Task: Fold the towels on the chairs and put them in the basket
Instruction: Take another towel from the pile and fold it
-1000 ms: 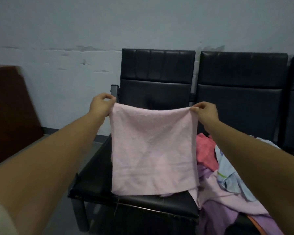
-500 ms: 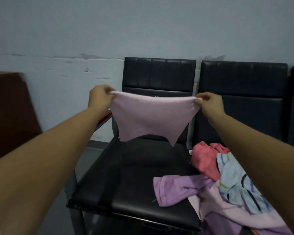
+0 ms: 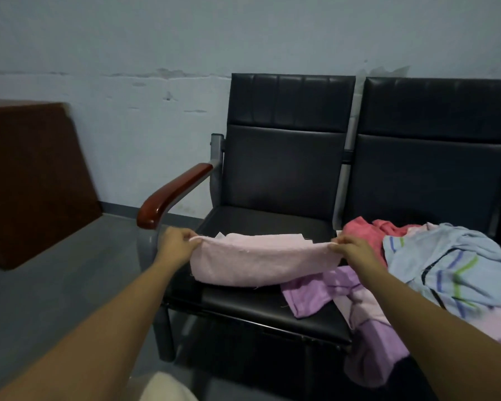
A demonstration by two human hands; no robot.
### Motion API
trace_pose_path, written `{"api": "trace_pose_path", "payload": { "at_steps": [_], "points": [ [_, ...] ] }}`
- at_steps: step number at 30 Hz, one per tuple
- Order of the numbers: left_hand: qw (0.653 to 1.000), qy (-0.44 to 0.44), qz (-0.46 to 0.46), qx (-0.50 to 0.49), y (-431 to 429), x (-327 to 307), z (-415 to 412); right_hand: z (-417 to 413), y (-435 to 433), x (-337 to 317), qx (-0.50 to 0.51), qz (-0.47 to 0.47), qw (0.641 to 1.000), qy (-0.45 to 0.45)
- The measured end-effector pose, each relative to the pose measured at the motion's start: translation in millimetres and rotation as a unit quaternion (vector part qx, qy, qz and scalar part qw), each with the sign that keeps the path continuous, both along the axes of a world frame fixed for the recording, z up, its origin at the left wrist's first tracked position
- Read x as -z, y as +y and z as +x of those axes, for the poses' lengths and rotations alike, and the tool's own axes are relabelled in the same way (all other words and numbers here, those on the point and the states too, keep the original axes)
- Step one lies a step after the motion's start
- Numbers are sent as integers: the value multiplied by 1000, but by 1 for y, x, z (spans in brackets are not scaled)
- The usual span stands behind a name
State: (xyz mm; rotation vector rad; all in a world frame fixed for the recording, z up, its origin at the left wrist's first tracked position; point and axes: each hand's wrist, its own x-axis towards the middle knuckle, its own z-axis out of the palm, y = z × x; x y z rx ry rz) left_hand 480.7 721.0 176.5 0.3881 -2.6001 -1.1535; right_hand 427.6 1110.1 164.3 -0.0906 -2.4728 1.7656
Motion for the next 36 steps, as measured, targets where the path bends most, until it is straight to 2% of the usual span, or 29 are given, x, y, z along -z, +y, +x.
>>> {"api": "trace_pose_path", "payload": {
  "at_steps": [4, 14, 21, 27, 29, 31, 34, 36],
  "points": [
    [999, -16, 15, 37, -1, 0, 8, -2, -4, -3, -28, -53, 997, -41],
    [996, -70, 14, 56, -14, 15, -5, -22, -5, -3, -55, 18, 992, -109],
    [999, -18, 48, 9, -11, 43, -57, -74, -15, 32, -15, 86, 995, -56],
    [993, 40, 88, -65, -7, 70, -120, -131, -36, 55, 68, 123, 990, -5],
    [994, 13, 86, -66, -2, 85, -130, -135, -47, 66, 61, 231, 971, 5],
    [996, -44, 33, -72, -2, 104, -135, -126, -66, 73, 18, 341, 939, 50],
    [983, -149, -32, -101, -9, 117, -135, -100, -106, 82, -104, 402, 900, 135],
    [974, -195, -44, -103, -11, 118, -132, -83, -130, 90, -186, 408, 886, 120]
  ]
}}
